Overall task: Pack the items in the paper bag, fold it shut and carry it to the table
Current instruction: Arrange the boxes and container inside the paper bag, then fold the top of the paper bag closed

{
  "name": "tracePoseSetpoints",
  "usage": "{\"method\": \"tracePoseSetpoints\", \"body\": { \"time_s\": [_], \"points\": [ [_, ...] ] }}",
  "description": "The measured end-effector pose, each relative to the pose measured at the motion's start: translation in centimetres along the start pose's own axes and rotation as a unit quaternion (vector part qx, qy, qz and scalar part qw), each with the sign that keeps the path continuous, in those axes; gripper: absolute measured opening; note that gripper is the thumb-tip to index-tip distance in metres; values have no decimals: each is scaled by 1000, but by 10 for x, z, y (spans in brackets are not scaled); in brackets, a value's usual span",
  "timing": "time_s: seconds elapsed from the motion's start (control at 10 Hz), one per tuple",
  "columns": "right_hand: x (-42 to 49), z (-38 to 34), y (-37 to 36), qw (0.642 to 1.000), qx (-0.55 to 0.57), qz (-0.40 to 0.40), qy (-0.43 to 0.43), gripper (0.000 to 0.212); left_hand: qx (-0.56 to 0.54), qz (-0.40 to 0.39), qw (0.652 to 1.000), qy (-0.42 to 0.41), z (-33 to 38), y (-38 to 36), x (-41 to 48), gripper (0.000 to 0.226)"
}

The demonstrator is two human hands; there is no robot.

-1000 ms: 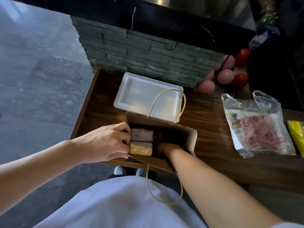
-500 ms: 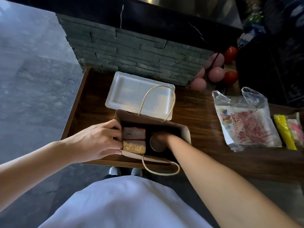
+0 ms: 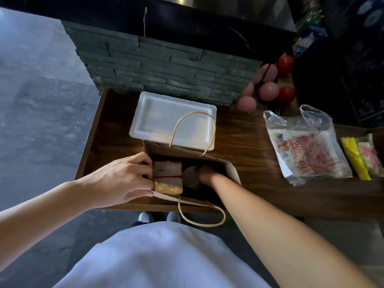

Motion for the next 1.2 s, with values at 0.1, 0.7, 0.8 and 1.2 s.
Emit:
{"method": "tracePoseSetpoints", "body": {
  "time_s": [0.1, 0.7, 0.8, 1.2],
  "points": [
    [-2, 12, 0, 999, -52, 6, -15, 54, -5, -2, 1000, -5, 0, 1, 0, 4],
    [-13, 14, 8, 995, -42, 86, -12, 45, -2, 1, 1000, -16, 4, 4, 4, 7],
    [-28, 4, 11, 992, -113, 49, -7, 49, 6, 5, 1000, -21, 8, 6, 3, 7],
    [-178, 37, 162, 957, 226, 6, 181, 17, -45, 132, 989, 42, -10, 31, -8, 42]
  ]
}}
Point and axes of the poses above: each hand's wrist, its own x-axis towards the middle knuckle, its own y-axis out of the back of the hand, z = x × y, the point moved 10 cm from there along x, towards the middle knuckle, and after that the axes turned 1 degree about y, right-handed, at the moved point
